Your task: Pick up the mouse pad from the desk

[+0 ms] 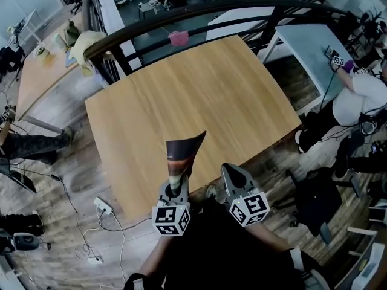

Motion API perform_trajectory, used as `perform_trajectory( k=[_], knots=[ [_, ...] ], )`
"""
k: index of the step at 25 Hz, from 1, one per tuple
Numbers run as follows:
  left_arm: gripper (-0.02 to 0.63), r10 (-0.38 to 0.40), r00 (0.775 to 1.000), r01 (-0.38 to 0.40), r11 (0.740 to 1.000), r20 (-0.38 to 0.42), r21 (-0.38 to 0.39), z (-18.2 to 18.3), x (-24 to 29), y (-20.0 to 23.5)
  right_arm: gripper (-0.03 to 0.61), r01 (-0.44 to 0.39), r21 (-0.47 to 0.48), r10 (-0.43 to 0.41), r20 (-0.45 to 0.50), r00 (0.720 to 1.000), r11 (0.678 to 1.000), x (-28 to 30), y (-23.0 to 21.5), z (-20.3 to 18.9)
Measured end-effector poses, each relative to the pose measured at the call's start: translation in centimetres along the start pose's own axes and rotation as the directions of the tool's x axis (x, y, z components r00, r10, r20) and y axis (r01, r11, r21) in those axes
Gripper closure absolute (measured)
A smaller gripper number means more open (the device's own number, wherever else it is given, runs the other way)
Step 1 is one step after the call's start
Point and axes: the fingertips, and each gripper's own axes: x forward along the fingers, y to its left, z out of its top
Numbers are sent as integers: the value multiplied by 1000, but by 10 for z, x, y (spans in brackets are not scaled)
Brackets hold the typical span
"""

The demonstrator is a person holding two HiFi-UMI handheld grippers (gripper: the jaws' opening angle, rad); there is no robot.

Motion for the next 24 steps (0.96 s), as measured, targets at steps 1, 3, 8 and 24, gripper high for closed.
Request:
perform_trajectory(
  k=[1, 3, 8, 24],
  knots=[
    [571, -3, 1000, 3, 1000, 0, 0, 0, -1, 0, 548, 4, 2, -4, 3, 1000, 1000, -1, 0, 0],
    [571, -5, 1000, 5, 1000, 2, -2, 0, -3, 0, 548, 10, 6, -10, 7, 1000, 1000, -2, 1, 1],
    [571, -6, 1000, 6, 1000, 9, 2, 1, -7, 2, 548, 15, 5, -15, 11, 1000, 1000, -4, 5, 0],
    [571, -18, 1000, 18, 1000, -2, -11, -2, -10, 7, 548, 11, -2, -11, 14, 1000, 1000, -4, 15, 0]
  ],
)
